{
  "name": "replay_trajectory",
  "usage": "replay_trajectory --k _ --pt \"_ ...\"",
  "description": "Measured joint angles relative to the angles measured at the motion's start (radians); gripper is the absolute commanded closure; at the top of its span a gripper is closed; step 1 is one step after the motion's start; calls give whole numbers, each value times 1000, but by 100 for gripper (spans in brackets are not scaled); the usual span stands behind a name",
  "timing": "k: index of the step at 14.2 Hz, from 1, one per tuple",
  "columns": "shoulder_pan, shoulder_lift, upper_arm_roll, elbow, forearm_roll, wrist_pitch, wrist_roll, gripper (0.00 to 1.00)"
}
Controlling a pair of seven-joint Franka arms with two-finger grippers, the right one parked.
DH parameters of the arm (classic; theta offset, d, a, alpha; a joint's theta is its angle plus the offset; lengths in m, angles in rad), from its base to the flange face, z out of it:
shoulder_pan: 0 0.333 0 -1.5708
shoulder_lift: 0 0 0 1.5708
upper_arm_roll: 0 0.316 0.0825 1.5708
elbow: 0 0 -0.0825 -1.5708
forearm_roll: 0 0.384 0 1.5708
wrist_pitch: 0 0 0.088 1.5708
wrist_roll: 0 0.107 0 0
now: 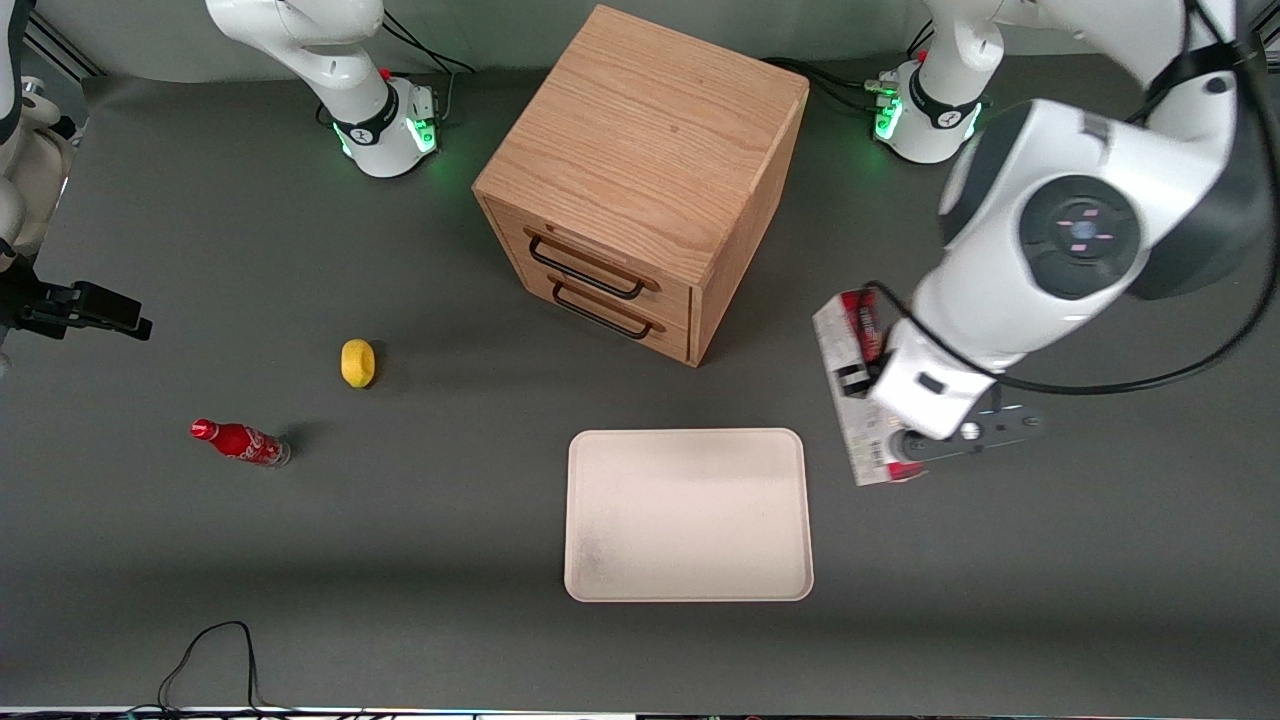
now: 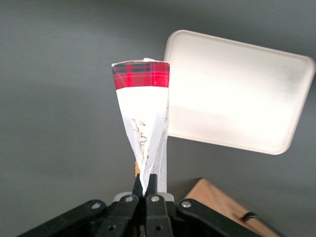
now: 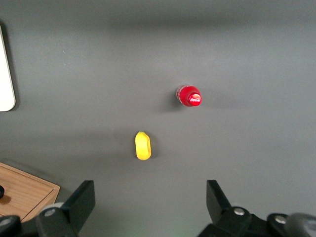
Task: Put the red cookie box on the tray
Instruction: 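Carry the held cookie box with the left gripper over the white tray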
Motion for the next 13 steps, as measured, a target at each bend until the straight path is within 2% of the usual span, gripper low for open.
replay_trajectory --k 3,7,13 --pt "-45 51 -5 35 0 46 -26 100" --pt "-46 97 -2 48 4 94 19 100" --pt "-38 244 10 42 61 239 59 100"
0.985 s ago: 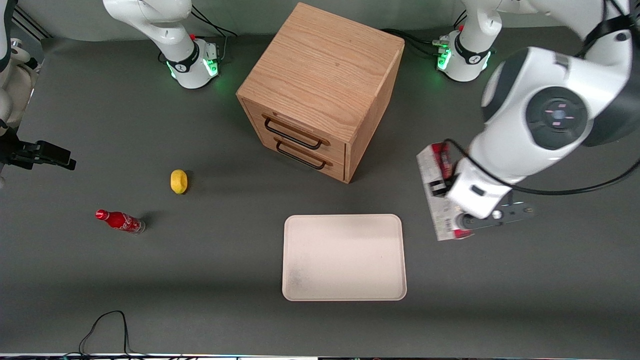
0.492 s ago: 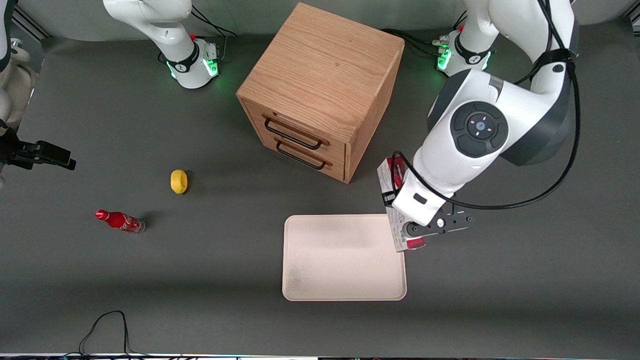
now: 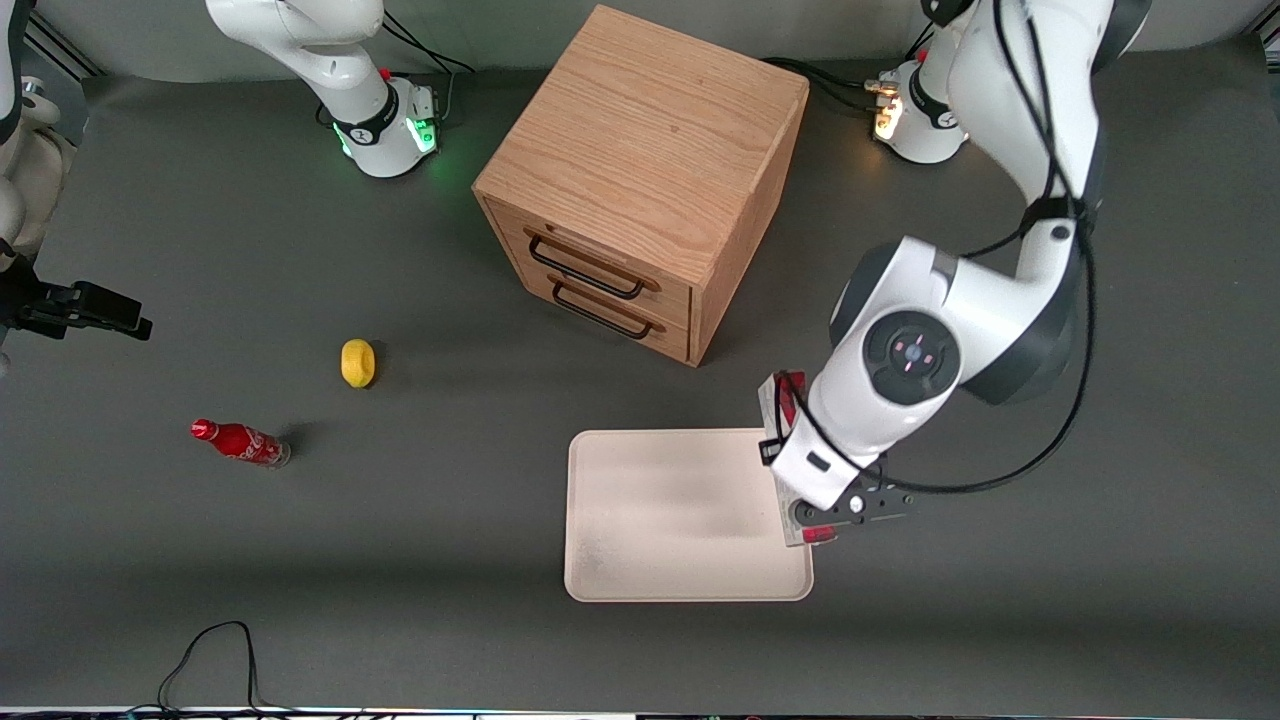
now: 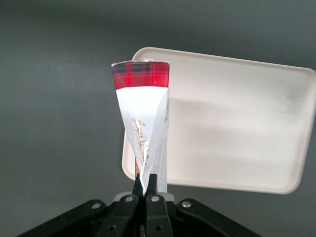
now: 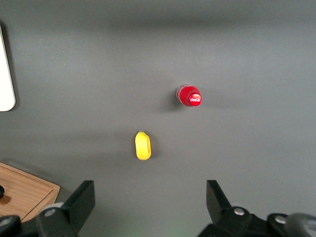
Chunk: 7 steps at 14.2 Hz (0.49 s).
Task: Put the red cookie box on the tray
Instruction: 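Carry the held cookie box with the left gripper over the white tray, then lower the cookie box onto the tray and open the left gripper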
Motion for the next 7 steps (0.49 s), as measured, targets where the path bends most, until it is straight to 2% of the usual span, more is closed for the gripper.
replay_trajectory --k 7 --pt "9 97 0 -52 47 162 36 100"
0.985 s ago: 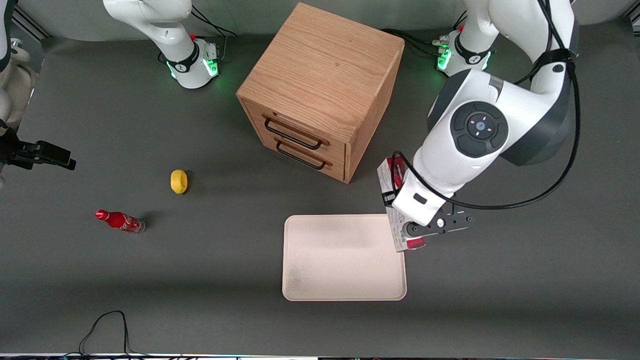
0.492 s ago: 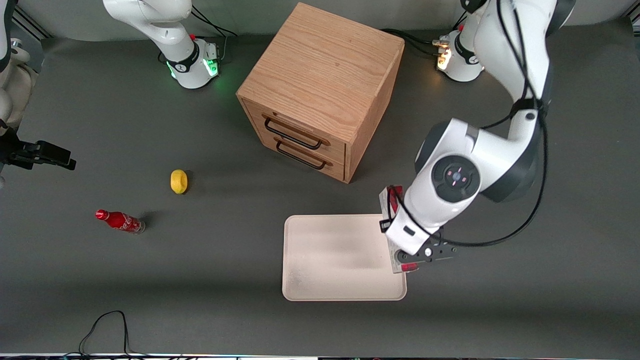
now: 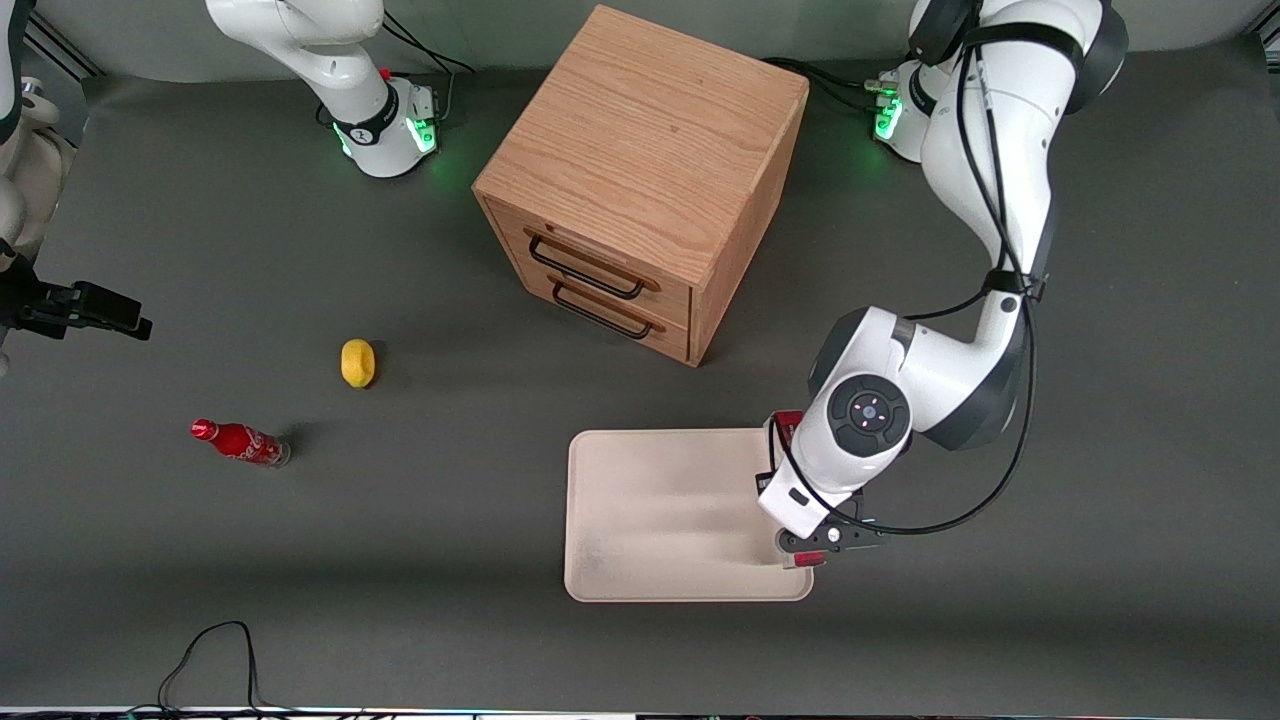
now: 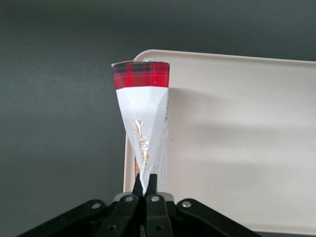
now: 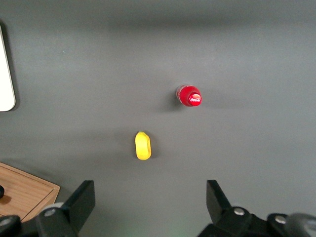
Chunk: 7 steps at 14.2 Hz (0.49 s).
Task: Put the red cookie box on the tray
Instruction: 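Lower the cookie box onto the tray and open the left gripper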
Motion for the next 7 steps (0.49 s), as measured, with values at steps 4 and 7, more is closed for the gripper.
replay_trajectory --k 4,7 --pt "0 31 0 -1 8 31 1 100" --pt "0 49 0 -1 10 61 2 100"
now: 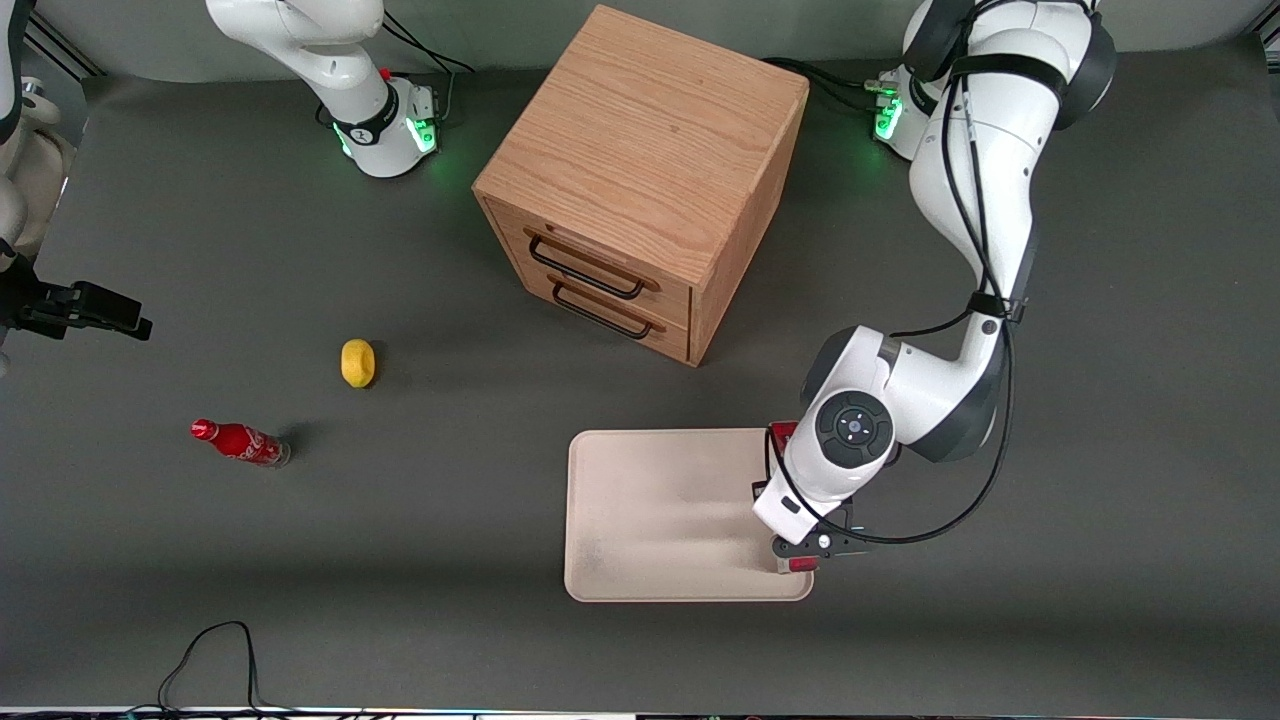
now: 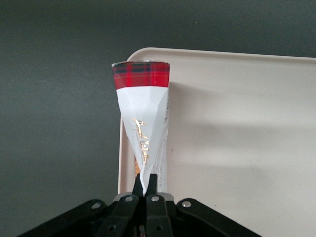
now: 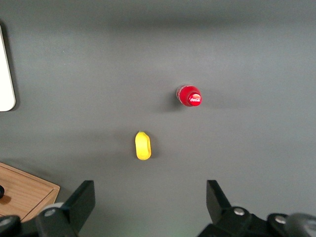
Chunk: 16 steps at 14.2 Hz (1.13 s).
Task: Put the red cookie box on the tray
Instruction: 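Lower the cookie box onto the tray and open the left gripper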
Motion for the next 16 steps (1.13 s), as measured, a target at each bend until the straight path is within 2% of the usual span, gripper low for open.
replay_trajectory --k 1,2,3,4,5,12,16 --pt "0 4 0 0 1 3 1 100" --pt "0 7 0 0 2 4 2 64" --pt "0 10 0 0 4 4 2 41" --pt "0 13 0 0 7 4 3 29" --pt "0 14 0 0 8 5 3 0" --pt "0 -2 -1 19 14 8 -3 0" --pt "3 -139 -1 35 14 -142 -24 0"
